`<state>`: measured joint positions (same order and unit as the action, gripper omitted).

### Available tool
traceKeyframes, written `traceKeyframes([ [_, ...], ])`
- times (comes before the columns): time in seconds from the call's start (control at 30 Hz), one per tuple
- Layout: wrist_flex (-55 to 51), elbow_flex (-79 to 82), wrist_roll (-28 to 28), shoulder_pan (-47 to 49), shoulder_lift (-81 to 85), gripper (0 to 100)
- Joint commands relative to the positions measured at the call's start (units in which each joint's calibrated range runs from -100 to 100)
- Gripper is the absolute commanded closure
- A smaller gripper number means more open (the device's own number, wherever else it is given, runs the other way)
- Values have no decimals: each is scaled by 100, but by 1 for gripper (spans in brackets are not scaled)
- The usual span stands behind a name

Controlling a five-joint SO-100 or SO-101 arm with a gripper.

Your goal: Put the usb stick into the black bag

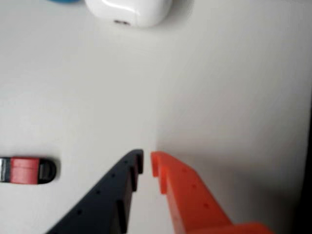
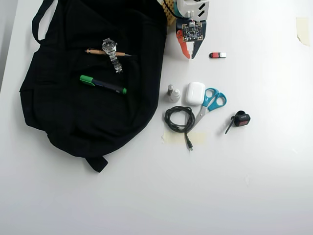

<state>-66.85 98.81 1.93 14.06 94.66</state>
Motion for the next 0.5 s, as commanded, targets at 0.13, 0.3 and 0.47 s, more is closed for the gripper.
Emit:
traceKeyframes([
  [0.13,406,-177,27,31,61,98],
  [0.3,1190,-483,-20,562,61,98],
  [0.47,1948,-465,-251,1295,61,98],
])
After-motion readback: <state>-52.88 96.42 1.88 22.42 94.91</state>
